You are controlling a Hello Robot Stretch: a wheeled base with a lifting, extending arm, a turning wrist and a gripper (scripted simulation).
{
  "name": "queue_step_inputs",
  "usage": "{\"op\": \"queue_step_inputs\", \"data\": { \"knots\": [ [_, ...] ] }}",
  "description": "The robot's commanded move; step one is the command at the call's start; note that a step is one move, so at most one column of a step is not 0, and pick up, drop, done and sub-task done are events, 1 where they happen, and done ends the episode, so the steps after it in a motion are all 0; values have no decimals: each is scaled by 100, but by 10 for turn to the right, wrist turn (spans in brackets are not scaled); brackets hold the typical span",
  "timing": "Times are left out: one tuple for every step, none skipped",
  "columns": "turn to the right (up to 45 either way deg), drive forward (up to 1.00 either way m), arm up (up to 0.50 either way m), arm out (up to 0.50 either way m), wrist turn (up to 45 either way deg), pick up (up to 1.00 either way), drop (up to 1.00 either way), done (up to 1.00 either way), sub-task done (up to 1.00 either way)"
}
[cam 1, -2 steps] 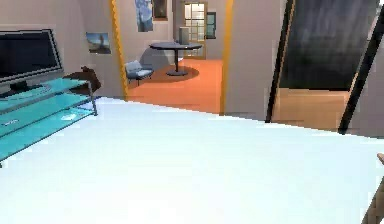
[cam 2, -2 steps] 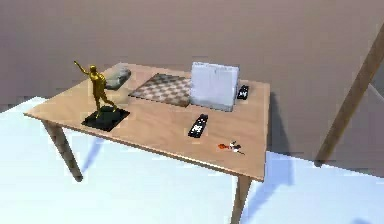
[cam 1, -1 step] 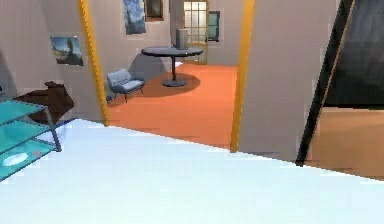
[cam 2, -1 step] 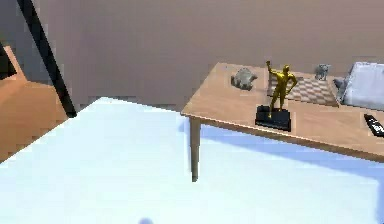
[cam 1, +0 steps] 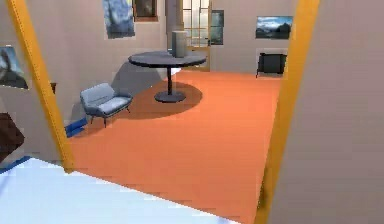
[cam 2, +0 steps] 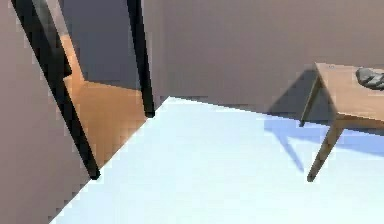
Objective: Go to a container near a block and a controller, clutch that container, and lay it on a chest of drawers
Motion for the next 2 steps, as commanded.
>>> {"op": "queue_step_inputs", "data": {
  "knots": [
    [0, 100, 0, 0, 0, 0, 0, 0, 0],
    [0, 45, 0, 0, 0, 0, 0, 0, 0]
  ]
}}
